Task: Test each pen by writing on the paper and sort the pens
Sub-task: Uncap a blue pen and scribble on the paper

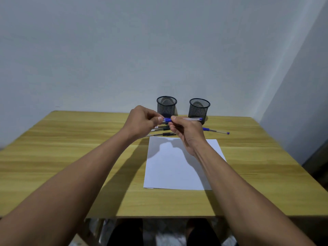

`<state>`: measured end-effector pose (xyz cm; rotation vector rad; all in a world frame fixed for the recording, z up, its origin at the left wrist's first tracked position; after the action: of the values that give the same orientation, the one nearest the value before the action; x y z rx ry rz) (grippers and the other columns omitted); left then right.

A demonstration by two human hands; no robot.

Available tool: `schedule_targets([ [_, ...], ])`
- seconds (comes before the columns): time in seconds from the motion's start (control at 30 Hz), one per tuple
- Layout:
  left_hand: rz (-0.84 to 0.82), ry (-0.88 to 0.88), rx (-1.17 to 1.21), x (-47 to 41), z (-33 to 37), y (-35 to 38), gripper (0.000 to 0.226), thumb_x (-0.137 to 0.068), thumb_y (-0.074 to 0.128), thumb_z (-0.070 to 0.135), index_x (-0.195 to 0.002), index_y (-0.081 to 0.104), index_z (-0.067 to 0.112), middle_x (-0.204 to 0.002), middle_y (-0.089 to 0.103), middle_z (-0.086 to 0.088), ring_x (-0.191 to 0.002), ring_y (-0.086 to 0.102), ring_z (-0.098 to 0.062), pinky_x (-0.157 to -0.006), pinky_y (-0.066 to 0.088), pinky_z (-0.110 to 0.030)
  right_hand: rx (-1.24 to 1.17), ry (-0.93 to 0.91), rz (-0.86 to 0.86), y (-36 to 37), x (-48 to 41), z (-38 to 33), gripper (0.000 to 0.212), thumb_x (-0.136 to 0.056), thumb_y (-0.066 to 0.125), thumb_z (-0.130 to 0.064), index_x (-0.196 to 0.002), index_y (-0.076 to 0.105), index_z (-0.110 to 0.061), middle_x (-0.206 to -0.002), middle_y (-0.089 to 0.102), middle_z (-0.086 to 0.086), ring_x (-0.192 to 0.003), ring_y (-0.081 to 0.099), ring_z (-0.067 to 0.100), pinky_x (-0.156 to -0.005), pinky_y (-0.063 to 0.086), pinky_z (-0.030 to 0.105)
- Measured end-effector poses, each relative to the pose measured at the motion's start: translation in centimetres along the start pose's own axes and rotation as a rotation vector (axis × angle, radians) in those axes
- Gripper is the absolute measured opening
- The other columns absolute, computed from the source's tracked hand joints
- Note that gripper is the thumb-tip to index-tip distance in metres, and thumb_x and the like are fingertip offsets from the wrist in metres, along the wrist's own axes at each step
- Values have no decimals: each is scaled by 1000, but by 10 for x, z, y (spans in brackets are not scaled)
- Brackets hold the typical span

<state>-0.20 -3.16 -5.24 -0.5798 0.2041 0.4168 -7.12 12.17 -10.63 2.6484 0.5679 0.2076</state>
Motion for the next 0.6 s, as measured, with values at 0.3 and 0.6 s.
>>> schedule_targets([
  [0.3,-36,-83,97,0,-12,-2,11,-85,73,19,-78,79,14,-68,69,-12,-59,55,-15,-64,49,-39,27,-29,12,7,2,1,9,-86,74,2,-77,73,-1,-66,71,12,-56,66,16,-59,59,19],
  [0.6,-3,-155,-91,12,-47,-29,11,-85,71,14,-85,80,19,-67,71,-3,-60,57,-11,-64,48,-26,67,-6,60,-37,-3,4,6,-91,72,-6,-89,73,-1,-71,72,9,-58,68,11,-60,59,19],
])
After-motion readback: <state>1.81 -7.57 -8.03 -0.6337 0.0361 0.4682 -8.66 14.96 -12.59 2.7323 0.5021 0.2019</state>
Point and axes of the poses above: each hand's wrist, its own x-axis away from the middle knuckle, its own y-axis out of the palm, z = x × y, the point moved 10 cm from there along -x, towards the middle knuckle
